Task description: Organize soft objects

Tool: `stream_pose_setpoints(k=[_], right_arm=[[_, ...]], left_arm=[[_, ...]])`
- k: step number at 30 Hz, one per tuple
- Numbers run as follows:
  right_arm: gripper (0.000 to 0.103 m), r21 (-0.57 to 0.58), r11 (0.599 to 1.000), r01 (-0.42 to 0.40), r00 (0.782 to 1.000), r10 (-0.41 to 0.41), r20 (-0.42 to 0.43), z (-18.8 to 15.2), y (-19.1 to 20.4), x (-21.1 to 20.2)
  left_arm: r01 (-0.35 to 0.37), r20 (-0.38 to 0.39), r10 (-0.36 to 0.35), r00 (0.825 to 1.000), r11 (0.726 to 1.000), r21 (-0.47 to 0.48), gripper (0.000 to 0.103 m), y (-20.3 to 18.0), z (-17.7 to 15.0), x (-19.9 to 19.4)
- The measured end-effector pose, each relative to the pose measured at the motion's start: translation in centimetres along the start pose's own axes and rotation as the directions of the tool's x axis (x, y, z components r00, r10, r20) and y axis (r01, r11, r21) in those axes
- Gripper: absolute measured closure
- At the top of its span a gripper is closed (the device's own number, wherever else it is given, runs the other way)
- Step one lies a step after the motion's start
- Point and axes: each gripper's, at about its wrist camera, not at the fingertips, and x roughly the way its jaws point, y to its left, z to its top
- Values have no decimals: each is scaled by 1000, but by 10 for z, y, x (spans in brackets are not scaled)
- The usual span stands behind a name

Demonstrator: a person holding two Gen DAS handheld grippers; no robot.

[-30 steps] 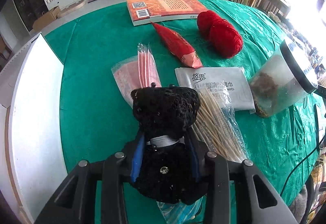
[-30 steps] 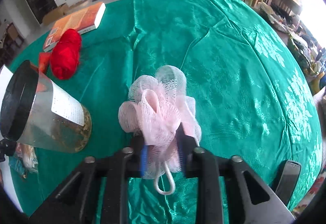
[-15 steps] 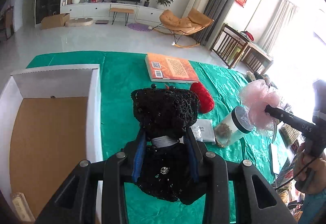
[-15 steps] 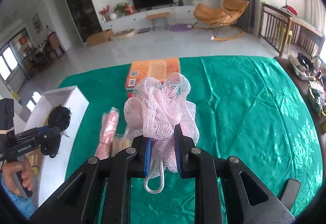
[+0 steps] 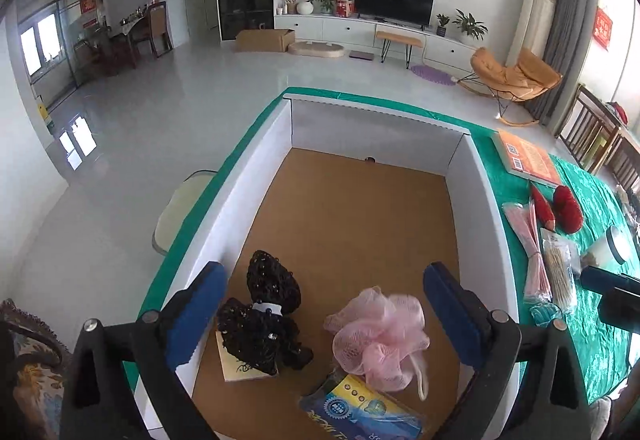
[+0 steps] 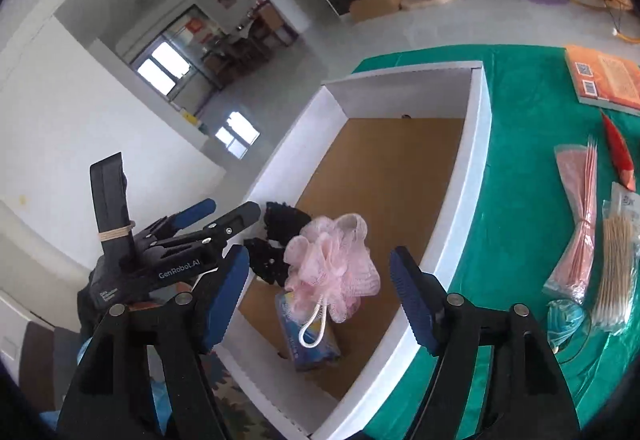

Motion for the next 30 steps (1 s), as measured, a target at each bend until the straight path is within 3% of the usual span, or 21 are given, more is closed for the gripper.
stream_pose_setpoints(k=[4,7,9,12,13,16,17,19,21,24,25,26,30], right_arm=[[27,-44,986,159,984,-155,88,-23,-21,-34],[27,5,943,332,932,-329,151,-62,-61,-70],[27,90,878,470,861,-478,173,-95,-103,-97],[27,227,721,655,719,-687,108,-137,-174,-129],[27,276,671,688,681,-728,71,-146,-200,-138],[27,369,555,745,598,-802,-1,-166,-257,-162],[27,383,535,753,586,-810,-21,-170,-273,-166],[27,412,536,737,594,-805,-16,-170,-297,-172],[27,410,520,750,569,-822,1,-164,-311,-175],[25,363,499,787,536,-844,-4,-147,-331,-165],[18,365,504,783,535,-845,18,-148,-335,-167],[16,369,513,775,547,-837,13,-145,-340,-168],[14,365,512,777,547,-837,10,-146,-341,-167]], left_arm=[[154,7,-154,988,988,23,5,-44,-9,-10],[299,-27,-298,954,944,138,5,-117,-30,-25],[394,-86,-385,919,893,218,5,-173,-51,-30],[498,-204,-455,867,814,301,5,-245,-93,-24],[510,-237,-454,859,796,325,5,-265,-109,-18],[493,-281,-412,867,791,363,5,-308,-139,15],[488,-287,-402,869,789,374,5,-317,-145,28],[466,-285,-376,882,791,397,5,-327,-153,52],[436,-271,-350,896,805,402,5,-332,-155,75],[421,-269,-338,902,829,369,5,-339,-150,104],[401,-252,-325,912,839,369,5,-341,-149,110],[380,-227,-313,922,844,379,5,-342,-146,113],[339,-190,-284,940,852,399,4,-337,-140,123]])
